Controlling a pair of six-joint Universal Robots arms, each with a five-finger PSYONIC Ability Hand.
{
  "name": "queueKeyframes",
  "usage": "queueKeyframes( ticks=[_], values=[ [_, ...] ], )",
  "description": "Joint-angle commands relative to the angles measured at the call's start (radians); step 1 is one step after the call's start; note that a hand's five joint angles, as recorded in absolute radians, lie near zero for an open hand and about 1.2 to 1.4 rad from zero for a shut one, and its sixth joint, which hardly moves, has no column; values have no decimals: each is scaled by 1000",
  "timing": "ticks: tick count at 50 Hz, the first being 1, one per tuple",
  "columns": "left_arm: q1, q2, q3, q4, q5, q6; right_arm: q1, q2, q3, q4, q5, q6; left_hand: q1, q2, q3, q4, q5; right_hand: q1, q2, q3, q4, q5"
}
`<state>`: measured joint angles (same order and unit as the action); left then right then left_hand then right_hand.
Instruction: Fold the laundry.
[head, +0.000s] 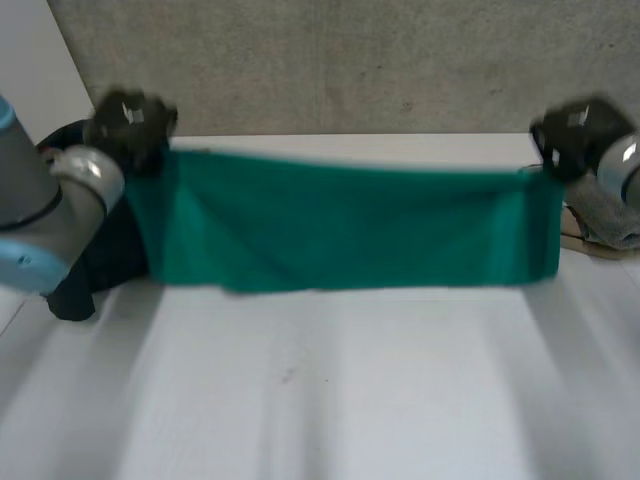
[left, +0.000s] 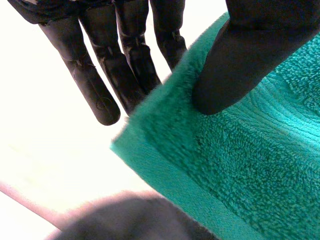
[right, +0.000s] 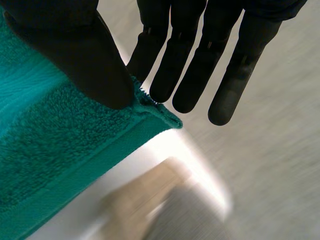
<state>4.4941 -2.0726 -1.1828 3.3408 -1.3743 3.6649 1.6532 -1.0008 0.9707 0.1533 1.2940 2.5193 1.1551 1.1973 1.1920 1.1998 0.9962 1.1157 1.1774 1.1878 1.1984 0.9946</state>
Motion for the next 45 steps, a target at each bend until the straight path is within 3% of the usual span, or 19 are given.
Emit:
queueKeyframes(
  ticks=[1,5,14,23,29,35,41,45],
  values=[
    [-3,14,193,435,-95,-231,7,-45,-101,-571,100,310,241,199,204,196,225,281,219,209,198,227],
    [2,26,215,479,-109,-298,-1,-79,-83,-678,104,369,241,199,204,196,225,281,219,209,198,227],
    [10,19,99,292,-6,-316,17,-61,-26,-517,7,352,241,199,204,196,225,281,219,209,198,227],
    [19,-55,-211,339,96,-290,8,13,180,-403,-56,201,241,199,204,196,225,281,219,209,198,227],
    [11,-99,-325,289,147,-220,1,87,270,-259,-59,72,241,199,204,196,225,281,219,209,198,227],
    [17,-44,-425,122,153,-122,-45,77,329,-55,-76,-68,241,199,204,196,225,281,219,209,198,227],
    [20,100,-537,-101,152,-31,-99,-22,396,162,-82,-197,241,199,204,196,225,281,219,209,198,227],
    [34,263,-644,-342,141,94,-170,-146,498,458,-56,-362,241,199,204,196,225,281,219,209,198,227]
  ],
)
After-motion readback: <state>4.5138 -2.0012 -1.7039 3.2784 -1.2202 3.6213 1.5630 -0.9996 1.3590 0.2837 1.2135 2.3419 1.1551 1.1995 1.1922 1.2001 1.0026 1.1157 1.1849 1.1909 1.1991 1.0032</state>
